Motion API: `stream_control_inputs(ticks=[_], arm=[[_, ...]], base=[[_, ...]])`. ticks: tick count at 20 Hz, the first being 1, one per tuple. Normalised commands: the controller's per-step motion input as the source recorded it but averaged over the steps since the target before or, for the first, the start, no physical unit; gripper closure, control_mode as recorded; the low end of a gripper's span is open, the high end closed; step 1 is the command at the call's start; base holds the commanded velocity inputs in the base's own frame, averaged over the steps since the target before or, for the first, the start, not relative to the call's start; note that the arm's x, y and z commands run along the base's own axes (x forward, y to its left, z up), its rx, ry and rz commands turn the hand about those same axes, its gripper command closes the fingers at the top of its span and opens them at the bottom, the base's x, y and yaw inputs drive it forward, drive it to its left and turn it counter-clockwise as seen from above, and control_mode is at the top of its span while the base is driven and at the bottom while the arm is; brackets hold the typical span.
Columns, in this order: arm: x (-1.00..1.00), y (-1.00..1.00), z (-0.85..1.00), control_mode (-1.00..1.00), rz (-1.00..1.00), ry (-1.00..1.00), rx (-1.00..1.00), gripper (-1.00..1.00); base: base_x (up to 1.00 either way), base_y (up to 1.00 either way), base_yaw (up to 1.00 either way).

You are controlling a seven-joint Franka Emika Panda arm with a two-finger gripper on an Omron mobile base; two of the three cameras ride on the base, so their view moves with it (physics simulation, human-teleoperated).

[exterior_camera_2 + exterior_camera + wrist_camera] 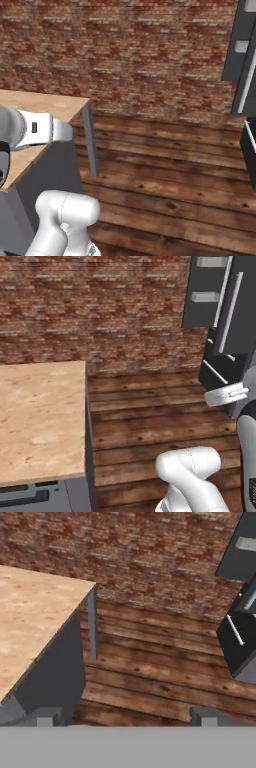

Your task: Retrieve the sausage and cheese from the fridge and place them on the cutting board on the counter.

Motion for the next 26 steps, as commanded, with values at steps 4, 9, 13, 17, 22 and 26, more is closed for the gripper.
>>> stream_control_inputs(ticks=[4, 9, 13, 17, 22, 26], arm=[[0.00, 0.00, 0.00, 1.00, 0.00, 0.00, 0.00, -1.00], [0.00, 0.00, 0.00, 1.00, 0.00, 0.00, 0.00, -1.00], [0.00, 0.00, 0.00, 1.00, 0.00, 0.00, 0.00, -1.00], [0.00, 0.00, 0.00, 1.00, 0.00, 0.00, 0.00, -1.00], [0.00, 0.00, 0.00, 1.00, 0.00, 0.00, 0.00, -1.00], [0.00, 0.00, 0.00, 1.00, 0.00, 0.00, 0.00, -1.00]], base=[[0.82, -0.40, -0.15], [1.00, -0.02, 0.00], [1.00, -0.01, 0.00], [1.00, -0.08, -0.07], [1.00, -0.12, -0.19], [1.00, -0.13, -0.17]])
